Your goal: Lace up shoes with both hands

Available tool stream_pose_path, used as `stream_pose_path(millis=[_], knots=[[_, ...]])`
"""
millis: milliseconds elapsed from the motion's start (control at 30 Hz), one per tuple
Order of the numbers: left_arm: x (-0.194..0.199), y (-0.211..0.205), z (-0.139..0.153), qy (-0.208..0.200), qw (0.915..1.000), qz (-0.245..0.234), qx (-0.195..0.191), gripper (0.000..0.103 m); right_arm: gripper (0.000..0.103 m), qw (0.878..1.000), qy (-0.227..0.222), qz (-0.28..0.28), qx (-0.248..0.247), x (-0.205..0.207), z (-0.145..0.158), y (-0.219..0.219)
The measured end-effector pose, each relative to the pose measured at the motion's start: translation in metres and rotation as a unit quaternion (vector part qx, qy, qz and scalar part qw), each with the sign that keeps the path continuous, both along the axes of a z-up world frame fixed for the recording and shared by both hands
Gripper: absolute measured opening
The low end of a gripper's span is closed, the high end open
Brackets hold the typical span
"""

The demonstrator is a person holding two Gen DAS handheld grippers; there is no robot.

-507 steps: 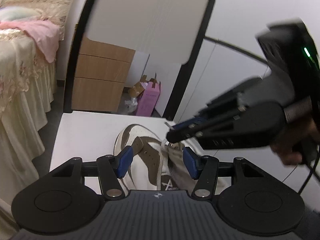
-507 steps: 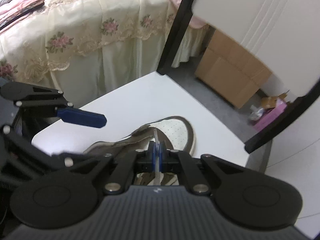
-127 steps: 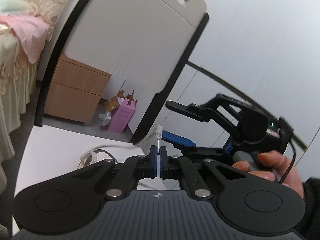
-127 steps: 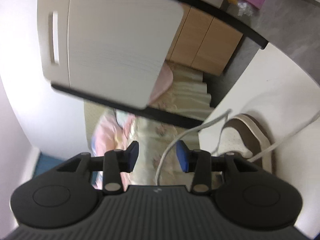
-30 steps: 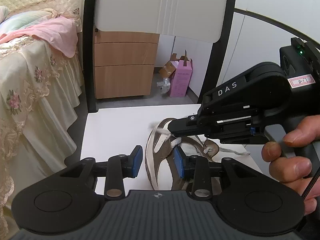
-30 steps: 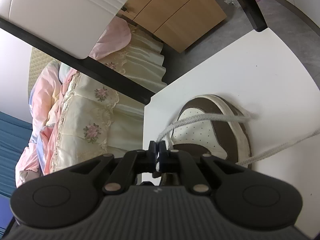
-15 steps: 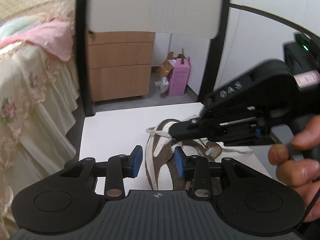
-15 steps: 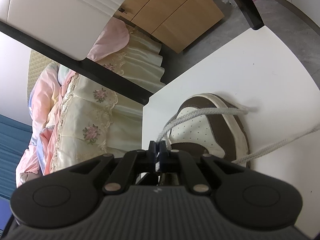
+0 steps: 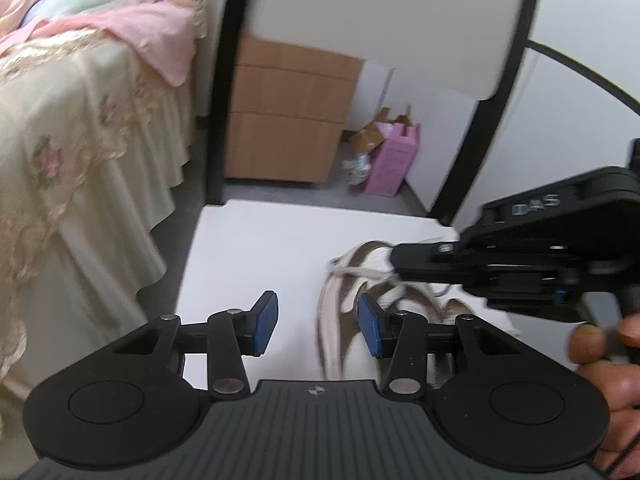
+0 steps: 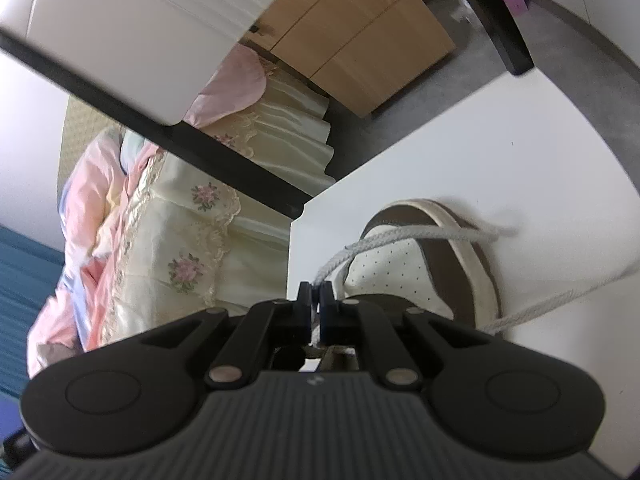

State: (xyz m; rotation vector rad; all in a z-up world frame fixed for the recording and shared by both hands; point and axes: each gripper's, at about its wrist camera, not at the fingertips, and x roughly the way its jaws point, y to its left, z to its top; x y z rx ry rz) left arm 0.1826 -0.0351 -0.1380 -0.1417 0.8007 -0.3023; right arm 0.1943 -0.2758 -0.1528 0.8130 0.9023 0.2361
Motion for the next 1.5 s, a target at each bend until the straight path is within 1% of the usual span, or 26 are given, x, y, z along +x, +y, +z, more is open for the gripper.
stream_pose_path(millis=[67,100,300,433,567,733,833,933,1100,1367,1500], knots=[[0.004,0.008,-0.005,0.021,0.9992,0.016,-0.03,0.05,0.005,0.999,-0.011,0.014,-0.032,-0.001,0.005,0.007],[0.007,0.012,-0.007,0.032,0.9982,0.024,-0.045,0.05,0.005,0.999,-0.014,0.02,-0.04,-0.001,0.006,0.01],[0.012,0.027,-0.017,0.067,0.9906,0.05,-0.108,0.049,0.005,0.997,-0.026,0.042,-0.065,-0.001,0.007,0.022],[0.014,0.037,-0.023,0.088,0.9827,0.067,-0.148,0.049,0.005,0.995,-0.034,0.05,-0.079,-0.002,0.008,0.027],[0.017,0.046,-0.03,0.11,0.9723,0.083,-0.189,0.049,0.006,0.994,-0.032,0.057,-0.088,-0.002,0.006,0.031],[0.019,0.053,-0.036,0.13,0.9618,0.095,-0.221,0.049,0.006,0.994,-0.026,0.056,-0.085,0.0,0.002,0.032],[0.019,0.055,-0.038,0.138,0.9575,0.1,-0.233,0.049,0.007,0.995,-0.027,0.058,-0.083,0.0,0.002,0.033],[0.019,0.058,-0.043,0.149,0.9499,0.107,-0.253,0.049,0.007,0.995,-0.029,0.061,-0.08,0.0,0.003,0.034],[0.019,0.057,-0.044,0.149,0.9497,0.107,-0.254,0.049,0.007,0.993,-0.029,0.063,-0.094,0.0,0.004,0.037],[0.02,0.059,-0.046,0.156,0.9443,0.112,-0.267,0.049,0.007,0.991,-0.027,0.069,-0.107,-0.001,0.004,0.038],[0.02,0.061,-0.048,0.162,0.9399,0.116,-0.278,0.049,0.007,0.991,-0.029,0.069,-0.114,-0.003,0.005,0.039]])
